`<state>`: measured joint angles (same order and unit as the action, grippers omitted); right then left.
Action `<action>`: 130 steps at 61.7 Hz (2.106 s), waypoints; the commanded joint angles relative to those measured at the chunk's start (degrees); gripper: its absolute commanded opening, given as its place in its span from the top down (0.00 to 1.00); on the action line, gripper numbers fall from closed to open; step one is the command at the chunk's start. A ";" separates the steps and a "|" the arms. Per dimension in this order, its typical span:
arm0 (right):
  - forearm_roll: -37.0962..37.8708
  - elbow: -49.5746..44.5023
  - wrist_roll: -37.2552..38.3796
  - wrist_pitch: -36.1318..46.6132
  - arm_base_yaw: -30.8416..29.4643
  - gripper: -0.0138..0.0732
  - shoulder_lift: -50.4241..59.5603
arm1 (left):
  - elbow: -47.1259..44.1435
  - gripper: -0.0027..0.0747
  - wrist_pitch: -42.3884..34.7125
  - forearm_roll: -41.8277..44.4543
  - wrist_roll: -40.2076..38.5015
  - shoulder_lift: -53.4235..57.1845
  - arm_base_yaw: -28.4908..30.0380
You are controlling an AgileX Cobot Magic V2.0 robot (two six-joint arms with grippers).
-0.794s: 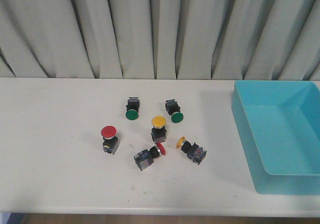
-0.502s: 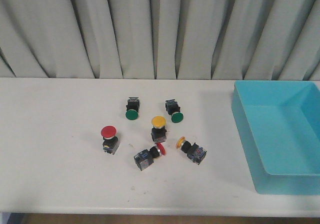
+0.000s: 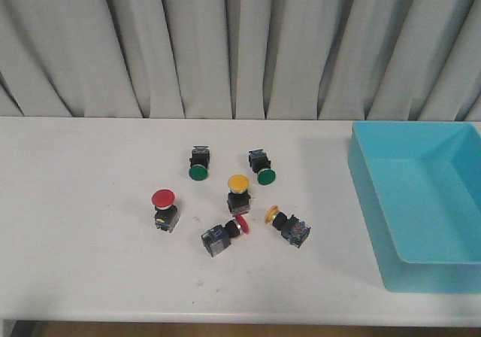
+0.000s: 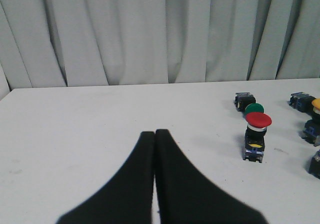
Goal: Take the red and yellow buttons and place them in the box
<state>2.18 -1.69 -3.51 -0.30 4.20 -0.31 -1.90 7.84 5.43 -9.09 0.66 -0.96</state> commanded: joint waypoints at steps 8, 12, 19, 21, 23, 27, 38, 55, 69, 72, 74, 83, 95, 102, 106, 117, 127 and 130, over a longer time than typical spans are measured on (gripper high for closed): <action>0.10 -0.40 -0.04 5.80 -0.04 0.84 -0.66 | -2.29 0.97 -4.97 -0.37 -0.50 0.79 -0.47; 0.23 -0.23 -0.51 10.66 -0.04 0.84 -0.66 | -1.73 0.97 -9.05 -1.25 -2.88 0.79 -0.47; 1.44 4.43 -0.77 30.60 0.01 0.84 -0.66 | 1.53 0.97 -22.54 -1.60 -5.74 0.79 -0.47; 1.41 7.03 -1.04 36.48 0.01 0.84 -0.75 | 3.31 0.97 -27.70 -1.01 -5.21 0.73 -0.47; 0.95 8.96 -1.49 40.76 -0.09 0.84 -1.43 | 5.52 0.97 -33.15 -0.47 -3.88 0.51 -0.47; -1.88 17.41 -3.12 42.44 -0.09 0.84 -5.26 | 11.38 0.97 -40.72 0.82 -0.65 -1.87 -0.47; -1.79 48.05 -4.11 11.45 -0.09 0.84 -24.26 | 34.58 0.97 -19.66 0.71 -1.45 -19.37 -0.66; -1.08 61.51 -3.25 -19.17 2.83 0.84 -44.60 | 51.00 0.97 4.32 0.68 -4.33 -41.89 -0.66; -2.18 61.51 0.45 -20.42 4.38 0.84 -50.61 | 50.78 0.97 2.16 0.68 -4.33 -50.68 -0.66; -1.33 61.56 0.78 -19.93 4.38 0.83 -51.31 | 51.47 0.97 1.71 0.63 -4.33 -52.12 -0.66; -0.43 61.67 0.73 -19.67 4.38 0.82 -51.58 | 52.36 0.96 1.65 0.57 -4.33 -53.26 -0.66; 3.28 61.78 0.79 -19.26 4.38 0.67 -51.97 | 57.52 0.86 3.69 0.28 -3.13 -57.83 -0.73; 4.16 61.78 0.86 -22.17 4.38 0.27 -53.37 | 64.85 0.49 9.07 0.21 0.26 -61.35 -0.87; 5.96 61.73 0.86 -22.32 4.38 0.09 -55.36 | 67.01 0.26 11.51 0.15 0.21 -63.36 -0.87; 6.27 61.73 0.80 -22.33 4.38 0.04 -56.29 | 67.01 0.20 12.84 -0.53 0.21 -64.12 -0.87; 6.31 61.73 0.80 -21.62 4.58 0.06 -56.83 | 67.10 0.19 14.75 -9.37 2.89 -67.19 -2.35; 6.13 61.73 0.86 -21.73 4.58 0.11 -56.83 | 70.22 0.21 16.14 -14.41 16.36 -72.92 -10.93; 6.13 61.73 0.86 -22.47 4.58 0.12 -56.83 | 71.73 0.21 16.43 -15.77 17.19 -75.07 -13.09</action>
<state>7.74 58.17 -2.60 -26.23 8.69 -57.75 66.06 27.30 -6.76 4.42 -72.76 -10.52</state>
